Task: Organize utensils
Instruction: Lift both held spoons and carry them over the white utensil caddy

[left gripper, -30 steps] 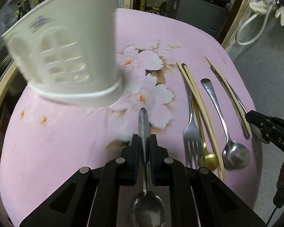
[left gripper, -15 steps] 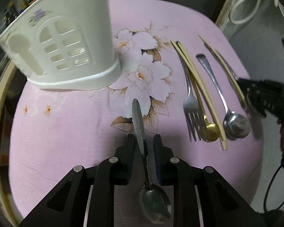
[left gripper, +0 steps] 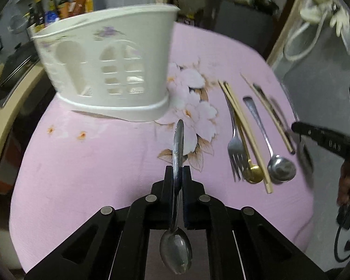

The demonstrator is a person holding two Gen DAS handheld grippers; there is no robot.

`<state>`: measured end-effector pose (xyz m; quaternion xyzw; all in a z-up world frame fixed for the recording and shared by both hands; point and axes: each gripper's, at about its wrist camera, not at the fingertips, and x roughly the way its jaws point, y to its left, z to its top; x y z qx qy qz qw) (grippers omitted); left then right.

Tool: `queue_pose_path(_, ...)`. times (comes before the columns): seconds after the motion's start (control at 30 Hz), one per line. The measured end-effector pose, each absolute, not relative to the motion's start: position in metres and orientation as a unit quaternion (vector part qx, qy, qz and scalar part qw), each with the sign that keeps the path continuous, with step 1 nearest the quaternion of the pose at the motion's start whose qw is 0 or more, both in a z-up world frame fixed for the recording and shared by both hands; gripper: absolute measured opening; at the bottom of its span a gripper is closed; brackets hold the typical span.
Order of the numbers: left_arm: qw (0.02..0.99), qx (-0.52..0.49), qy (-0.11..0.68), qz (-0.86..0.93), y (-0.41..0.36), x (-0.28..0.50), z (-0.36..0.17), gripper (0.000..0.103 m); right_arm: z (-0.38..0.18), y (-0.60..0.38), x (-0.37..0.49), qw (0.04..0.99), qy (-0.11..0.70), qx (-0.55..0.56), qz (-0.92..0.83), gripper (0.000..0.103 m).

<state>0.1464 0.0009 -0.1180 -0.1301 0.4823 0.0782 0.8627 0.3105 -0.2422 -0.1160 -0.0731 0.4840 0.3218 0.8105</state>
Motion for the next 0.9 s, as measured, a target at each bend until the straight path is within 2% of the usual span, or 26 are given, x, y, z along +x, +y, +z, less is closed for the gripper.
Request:
queue_pose_path(0.07, 0.868, -0.148, 0.467, 0.08, 0.012, 0.135, -0.114, 0.0, -0.109, -0.246, 0.299, 0.822, 0.464, -0.054, 0.326, 0.005)
queue_pose_path(0.2, 0.882, -0.172, 0.433, 0.072, 0.018, 0.121, -0.105, 0.0, -0.102, -0.239, 0.276, 0.838, 0.434, -0.046, 0.326, 0.004)
queue_pose_path(0.57, 0.895, -0.182, 0.405, 0.038, 0.031, 0.116, -0.083, 0.0, -0.074, -0.23, 0.245, 0.869, 0.387, 0.005, 0.307, 0.004)
queue_pose_path(0.9, 0.937, -0.178, 0.3, 0.025, 0.08, 0.13, -0.011, 0.0, -0.016, -0.188, 0.235, 0.894, 0.297, 0.037, 0.332, 0.004)
